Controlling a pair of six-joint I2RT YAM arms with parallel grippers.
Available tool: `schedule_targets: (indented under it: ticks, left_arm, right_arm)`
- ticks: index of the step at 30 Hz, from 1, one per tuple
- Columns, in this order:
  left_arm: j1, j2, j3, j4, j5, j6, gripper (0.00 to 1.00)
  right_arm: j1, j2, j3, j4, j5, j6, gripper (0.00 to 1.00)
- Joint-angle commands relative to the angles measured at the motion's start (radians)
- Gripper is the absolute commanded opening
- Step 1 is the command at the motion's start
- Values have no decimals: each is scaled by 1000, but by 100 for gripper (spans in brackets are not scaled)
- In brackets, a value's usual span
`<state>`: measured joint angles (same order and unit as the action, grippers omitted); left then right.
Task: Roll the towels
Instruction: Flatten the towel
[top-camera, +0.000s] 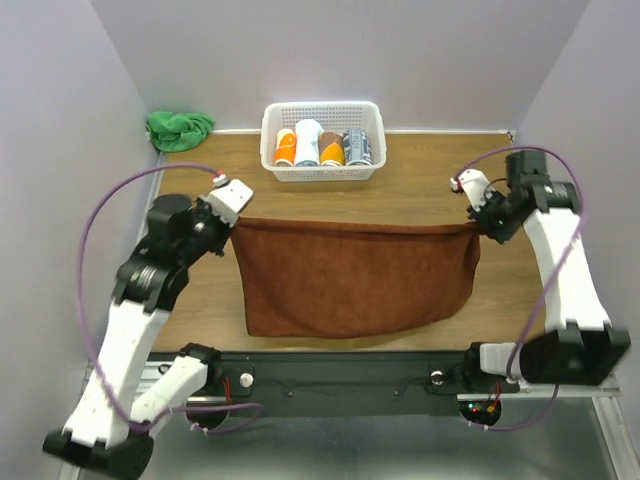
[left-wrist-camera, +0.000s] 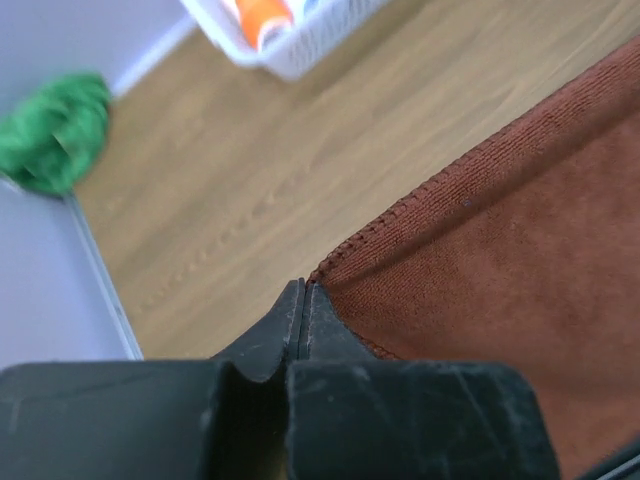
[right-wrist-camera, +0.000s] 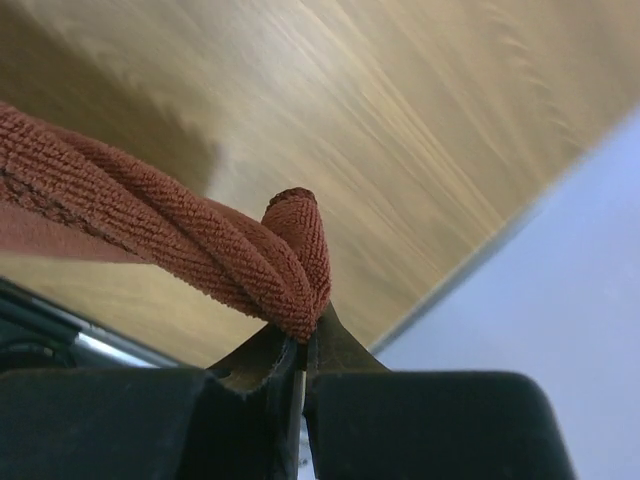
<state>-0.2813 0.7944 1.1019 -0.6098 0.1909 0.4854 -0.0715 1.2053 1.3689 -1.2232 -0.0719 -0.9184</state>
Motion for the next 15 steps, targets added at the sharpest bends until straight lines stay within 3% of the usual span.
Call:
schedule_targets:
  ticks: [1, 4, 7, 8, 10, 12, 15]
  left_arm:
    - [13, 175, -79, 154, -177, 10, 0]
    - [27, 319, -102, 258, -219, 1, 0]
    - [59, 477, -87, 346, -225, -14, 0]
    - [86, 565, -73, 372, -228, -24, 6]
    - [134, 652, 8, 363, -190, -51, 28]
    - [210, 741, 76, 325, -72, -97, 50]
    - [267, 767, 170, 254, 68, -108, 62]
  right_arm:
    - [-7, 259, 25, 145, -25, 13, 1]
    - [22, 400, 81, 208, -54, 82, 4]
    - [52, 587, 198, 263, -72, 180, 24]
    - [55, 687, 244, 261, -86, 240, 43]
    - [53, 761, 376, 258, -75, 300, 66]
    - [47, 792, 426, 260, -54, 352, 68]
    - [26, 725, 417, 258, -69, 391, 69]
